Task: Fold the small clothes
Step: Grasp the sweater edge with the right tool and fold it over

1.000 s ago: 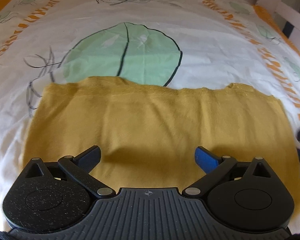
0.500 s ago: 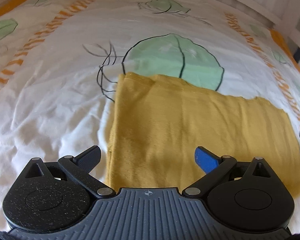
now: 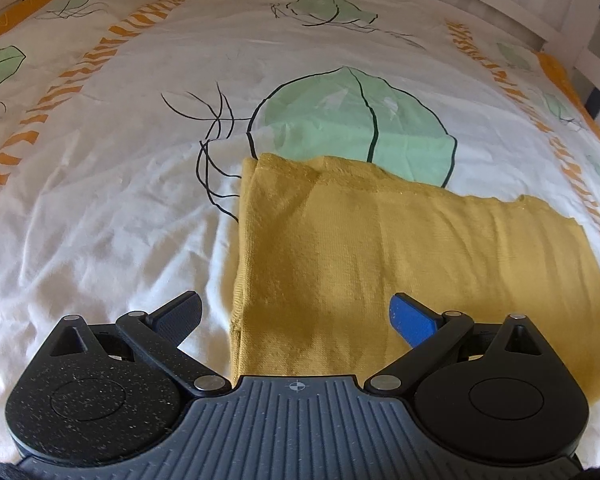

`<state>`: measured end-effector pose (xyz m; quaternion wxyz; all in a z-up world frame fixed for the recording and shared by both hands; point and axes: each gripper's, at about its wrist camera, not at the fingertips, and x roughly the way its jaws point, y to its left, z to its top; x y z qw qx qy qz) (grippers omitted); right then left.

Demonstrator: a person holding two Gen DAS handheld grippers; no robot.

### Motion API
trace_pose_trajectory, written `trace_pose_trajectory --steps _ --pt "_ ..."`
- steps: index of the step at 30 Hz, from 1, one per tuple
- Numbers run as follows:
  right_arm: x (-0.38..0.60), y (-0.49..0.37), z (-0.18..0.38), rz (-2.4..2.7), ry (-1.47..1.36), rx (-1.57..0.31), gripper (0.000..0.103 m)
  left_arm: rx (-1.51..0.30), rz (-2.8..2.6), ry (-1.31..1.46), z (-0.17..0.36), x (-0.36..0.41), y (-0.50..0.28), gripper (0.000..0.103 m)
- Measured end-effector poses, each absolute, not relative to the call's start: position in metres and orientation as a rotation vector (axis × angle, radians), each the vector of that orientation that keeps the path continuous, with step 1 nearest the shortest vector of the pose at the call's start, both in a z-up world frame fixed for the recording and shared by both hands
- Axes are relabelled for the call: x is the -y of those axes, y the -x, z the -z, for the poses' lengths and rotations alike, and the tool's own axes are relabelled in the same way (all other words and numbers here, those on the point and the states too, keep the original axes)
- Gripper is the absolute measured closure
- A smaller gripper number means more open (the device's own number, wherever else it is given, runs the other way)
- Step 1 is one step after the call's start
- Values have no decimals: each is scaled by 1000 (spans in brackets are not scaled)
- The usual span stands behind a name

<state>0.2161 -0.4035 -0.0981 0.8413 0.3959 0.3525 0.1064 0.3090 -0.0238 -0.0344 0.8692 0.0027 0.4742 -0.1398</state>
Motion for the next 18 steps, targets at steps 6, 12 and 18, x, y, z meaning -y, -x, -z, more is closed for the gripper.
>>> trace_pose_trajectory --steps 6,12,18 --pt "402 -214 95 -127 -786 -752 46 -977 288 -7 32 21 -312 2" --pt "411 -208 96 -45 -837 -759 78 -971 287 6 28 15 -315 2" --pt "387 -211 58 -25 -786 -757 80 -964 266 30 25 0 -319 2"
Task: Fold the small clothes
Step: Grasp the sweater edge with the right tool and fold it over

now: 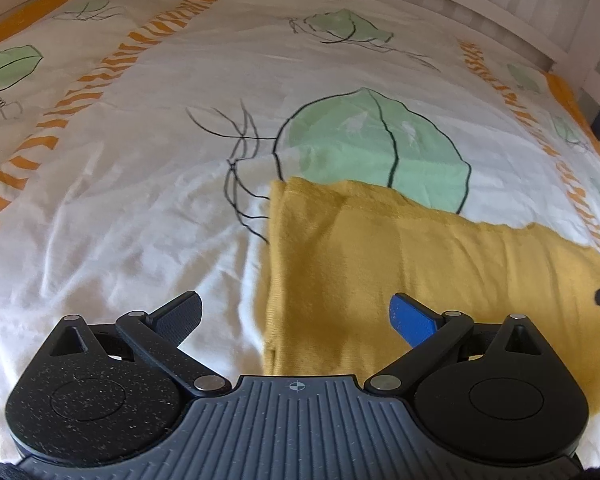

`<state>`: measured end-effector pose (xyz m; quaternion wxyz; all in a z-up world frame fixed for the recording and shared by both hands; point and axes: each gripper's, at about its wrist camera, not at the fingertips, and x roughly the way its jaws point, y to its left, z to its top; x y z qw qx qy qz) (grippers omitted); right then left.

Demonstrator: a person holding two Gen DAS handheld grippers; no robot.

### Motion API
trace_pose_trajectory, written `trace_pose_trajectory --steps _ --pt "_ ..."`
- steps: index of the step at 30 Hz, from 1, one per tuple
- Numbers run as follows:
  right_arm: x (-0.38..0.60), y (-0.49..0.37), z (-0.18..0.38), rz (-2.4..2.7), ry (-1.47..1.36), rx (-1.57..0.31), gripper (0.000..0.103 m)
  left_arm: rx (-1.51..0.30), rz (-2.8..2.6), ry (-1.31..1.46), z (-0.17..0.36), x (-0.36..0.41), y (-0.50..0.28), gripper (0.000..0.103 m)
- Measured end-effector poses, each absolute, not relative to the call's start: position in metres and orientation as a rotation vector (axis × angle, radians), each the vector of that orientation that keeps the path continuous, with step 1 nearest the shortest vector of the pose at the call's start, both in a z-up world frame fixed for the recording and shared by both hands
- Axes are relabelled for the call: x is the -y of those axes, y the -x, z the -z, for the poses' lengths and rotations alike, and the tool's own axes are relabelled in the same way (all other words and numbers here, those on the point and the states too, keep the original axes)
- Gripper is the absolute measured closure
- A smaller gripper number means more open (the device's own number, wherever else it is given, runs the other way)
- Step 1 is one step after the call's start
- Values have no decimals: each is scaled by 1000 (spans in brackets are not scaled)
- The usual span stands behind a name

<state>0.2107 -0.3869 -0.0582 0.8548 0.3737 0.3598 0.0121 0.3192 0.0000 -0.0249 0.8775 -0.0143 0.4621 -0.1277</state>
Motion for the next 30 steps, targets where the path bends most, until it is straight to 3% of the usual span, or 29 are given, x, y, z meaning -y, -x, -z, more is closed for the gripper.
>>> trace_pose_trajectory --steps 13,25,30 --pt "286 -286 9 -148 -684 -782 80 -951 192 110 15 -46 -329 2" --pt "162 -349 54 -214 -522 -936 79 -960 149 163 15 -76 -335 2" --pt "135 -351 61 -202 -394 -960 72 -964 141 182 16 -81 -337 2"
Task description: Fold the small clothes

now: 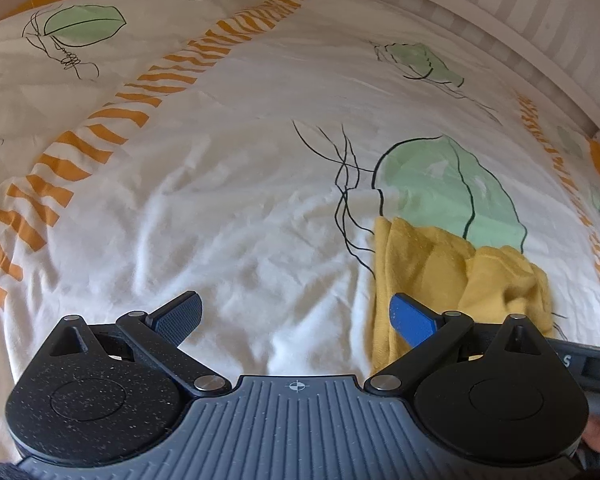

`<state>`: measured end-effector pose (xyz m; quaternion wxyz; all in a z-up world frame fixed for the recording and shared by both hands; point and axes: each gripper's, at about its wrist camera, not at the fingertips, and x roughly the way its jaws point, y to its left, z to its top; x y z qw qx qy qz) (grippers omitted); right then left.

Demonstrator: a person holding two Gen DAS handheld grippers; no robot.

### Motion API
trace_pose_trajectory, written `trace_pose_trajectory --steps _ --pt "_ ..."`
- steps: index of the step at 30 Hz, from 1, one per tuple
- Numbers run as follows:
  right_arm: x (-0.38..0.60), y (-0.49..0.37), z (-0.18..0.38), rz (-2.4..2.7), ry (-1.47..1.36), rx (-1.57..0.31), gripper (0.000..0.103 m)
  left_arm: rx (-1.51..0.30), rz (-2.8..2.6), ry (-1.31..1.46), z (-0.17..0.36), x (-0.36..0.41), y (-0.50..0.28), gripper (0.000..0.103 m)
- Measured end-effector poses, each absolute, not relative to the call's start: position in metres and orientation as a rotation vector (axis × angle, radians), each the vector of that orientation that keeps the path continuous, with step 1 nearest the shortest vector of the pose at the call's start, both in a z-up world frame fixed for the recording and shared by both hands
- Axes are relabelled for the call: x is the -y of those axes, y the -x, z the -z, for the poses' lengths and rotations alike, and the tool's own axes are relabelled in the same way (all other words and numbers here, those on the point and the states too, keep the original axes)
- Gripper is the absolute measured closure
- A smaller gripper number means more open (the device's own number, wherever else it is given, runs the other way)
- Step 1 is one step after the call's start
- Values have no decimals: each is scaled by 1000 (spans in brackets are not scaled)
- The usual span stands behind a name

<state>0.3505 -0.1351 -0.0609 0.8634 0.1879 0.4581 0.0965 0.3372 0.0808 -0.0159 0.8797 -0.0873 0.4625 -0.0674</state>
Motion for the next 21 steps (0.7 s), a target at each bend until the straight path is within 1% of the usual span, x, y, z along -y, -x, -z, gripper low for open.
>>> trace_pose_trajectory --steps 1,2,3,14,16,17,18,21 --pt "133 -352 59 -207 -391 -960 69 -964 139 182 16 -81 -338 2" --pt "131 -351 58 -217 -391 -955 63 -965 140 182 16 -81 -338 2" --pt "130 -350 56 -233 -392 -948 61 -966 141 183 16 -81 -338 2" --pt "127 -341 14 -386 -485 -804 61 -971 135 177 17 -84 -338 2" --pt "136 -336 9 -372 -489 -784 58 -972 137 175 17 -83 -338 2" --pt "141 -333 9 -361 -489 -780 54 -972 140 174 17 -82 -338 2" --pt "145 -330 11 -347 -487 -780 52 -972 143 173 17 -81 -338 2" --pt "155 -322 21 -310 -478 -805 52 -975 157 170 17 -77 -337 2"
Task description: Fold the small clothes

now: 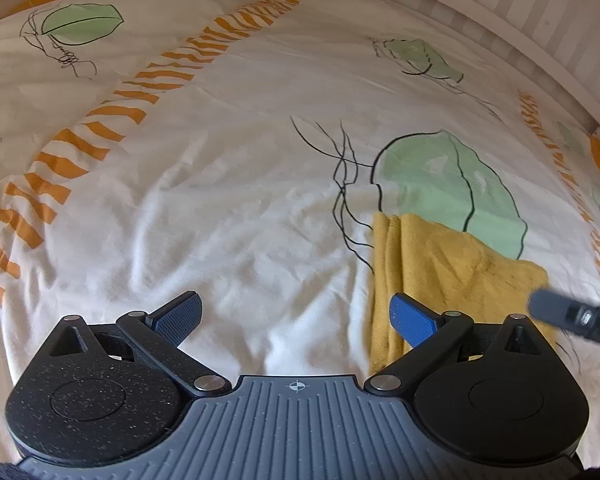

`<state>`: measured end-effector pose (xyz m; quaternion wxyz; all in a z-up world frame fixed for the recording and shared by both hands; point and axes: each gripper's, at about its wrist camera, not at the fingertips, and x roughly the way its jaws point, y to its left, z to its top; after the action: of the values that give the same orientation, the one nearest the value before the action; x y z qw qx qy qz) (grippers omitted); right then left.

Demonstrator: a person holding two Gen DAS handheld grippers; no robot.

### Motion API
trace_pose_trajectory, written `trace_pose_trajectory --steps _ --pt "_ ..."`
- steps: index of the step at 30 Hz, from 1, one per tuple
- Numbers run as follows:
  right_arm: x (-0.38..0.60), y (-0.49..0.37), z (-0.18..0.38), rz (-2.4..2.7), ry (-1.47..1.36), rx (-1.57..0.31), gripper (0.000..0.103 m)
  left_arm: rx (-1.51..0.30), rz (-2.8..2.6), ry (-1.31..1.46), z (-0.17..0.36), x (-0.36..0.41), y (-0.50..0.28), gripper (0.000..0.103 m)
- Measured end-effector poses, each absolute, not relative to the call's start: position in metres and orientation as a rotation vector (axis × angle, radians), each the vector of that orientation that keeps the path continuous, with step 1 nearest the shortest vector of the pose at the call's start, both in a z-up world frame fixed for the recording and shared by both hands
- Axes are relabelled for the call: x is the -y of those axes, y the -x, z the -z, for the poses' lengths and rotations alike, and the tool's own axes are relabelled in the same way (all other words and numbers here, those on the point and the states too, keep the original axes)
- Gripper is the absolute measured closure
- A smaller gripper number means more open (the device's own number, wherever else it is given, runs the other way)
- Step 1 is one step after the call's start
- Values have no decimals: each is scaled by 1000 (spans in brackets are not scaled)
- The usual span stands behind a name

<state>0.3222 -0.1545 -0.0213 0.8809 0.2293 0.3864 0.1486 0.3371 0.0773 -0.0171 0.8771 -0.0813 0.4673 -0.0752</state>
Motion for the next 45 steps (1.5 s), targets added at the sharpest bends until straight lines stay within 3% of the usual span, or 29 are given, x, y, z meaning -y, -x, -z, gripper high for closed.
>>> trace_pose_trajectory --steps 13,15,20,22,24,26,28,30,33,45 --pt "89 -270 96 -524 -349 -968 52 -987 255 112 21 -47 -328 2" --pt "84 -264 94 -556 -336 -942 46 -990 269 93 23 -42 -326 2" --pt "104 -258 76 -564 -384 -899 46 -1001 282 60 27 -32 -322 2" --pt "114 -252 69 -538 -370 -877 41 -1005 284 52 28 -29 -320 2" --pt "127 -247 63 -506 -360 -855 26 -1005 287 45 29 -26 -319 2" --pt "141 -242 58 -470 -347 -836 25 -1001 291 39 29 -23 -316 2" --pt "154 -242 55 -427 -343 -824 17 -1000 300 36 30 -21 -315 2" --pt "170 -241 52 -378 -359 -801 5 -996 311 35 31 -19 -312 1" --pt "191 -241 47 -300 -392 -759 0 -989 325 40 30 -18 -307 1" --pt "263 -271 80 -179 -630 -748 0 -1058 387 86 41 -20 -288 2"
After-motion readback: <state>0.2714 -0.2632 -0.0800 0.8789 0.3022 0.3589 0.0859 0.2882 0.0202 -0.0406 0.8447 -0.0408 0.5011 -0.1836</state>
